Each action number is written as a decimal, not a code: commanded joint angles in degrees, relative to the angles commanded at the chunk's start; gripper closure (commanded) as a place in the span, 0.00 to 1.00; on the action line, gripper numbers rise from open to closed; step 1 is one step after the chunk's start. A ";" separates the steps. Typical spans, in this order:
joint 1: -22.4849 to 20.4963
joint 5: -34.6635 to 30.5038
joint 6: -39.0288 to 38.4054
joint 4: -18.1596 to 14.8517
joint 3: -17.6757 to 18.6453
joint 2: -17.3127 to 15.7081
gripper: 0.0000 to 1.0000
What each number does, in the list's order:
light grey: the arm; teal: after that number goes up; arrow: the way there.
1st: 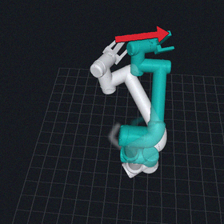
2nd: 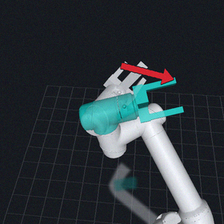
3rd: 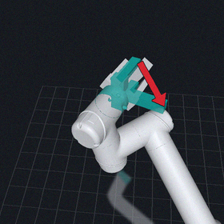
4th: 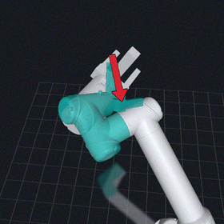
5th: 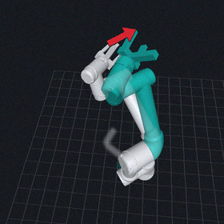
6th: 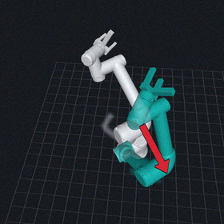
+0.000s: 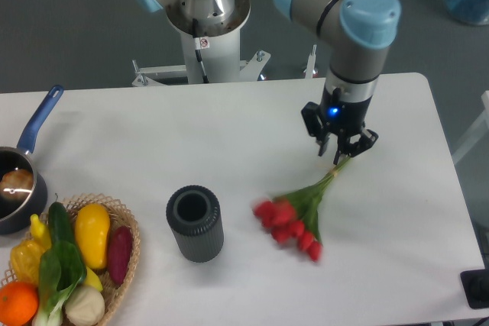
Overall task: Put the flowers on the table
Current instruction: 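Open the gripper to release the tulip stems and lift away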
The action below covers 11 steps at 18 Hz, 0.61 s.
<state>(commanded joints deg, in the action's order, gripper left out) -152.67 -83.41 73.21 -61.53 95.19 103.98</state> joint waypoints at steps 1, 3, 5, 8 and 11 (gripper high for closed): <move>0.00 0.09 0.35 0.26 -0.17 0.00 0.00; -0.17 0.00 1.41 1.49 -0.88 0.17 0.00; -0.53 0.00 1.58 1.93 -0.97 0.61 0.00; -2.19 0.09 1.58 2.29 -2.37 2.89 0.00; -3.60 0.17 1.41 1.67 -4.31 4.22 0.00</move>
<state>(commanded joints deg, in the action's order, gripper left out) -156.26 -83.24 74.61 -59.85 90.88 108.19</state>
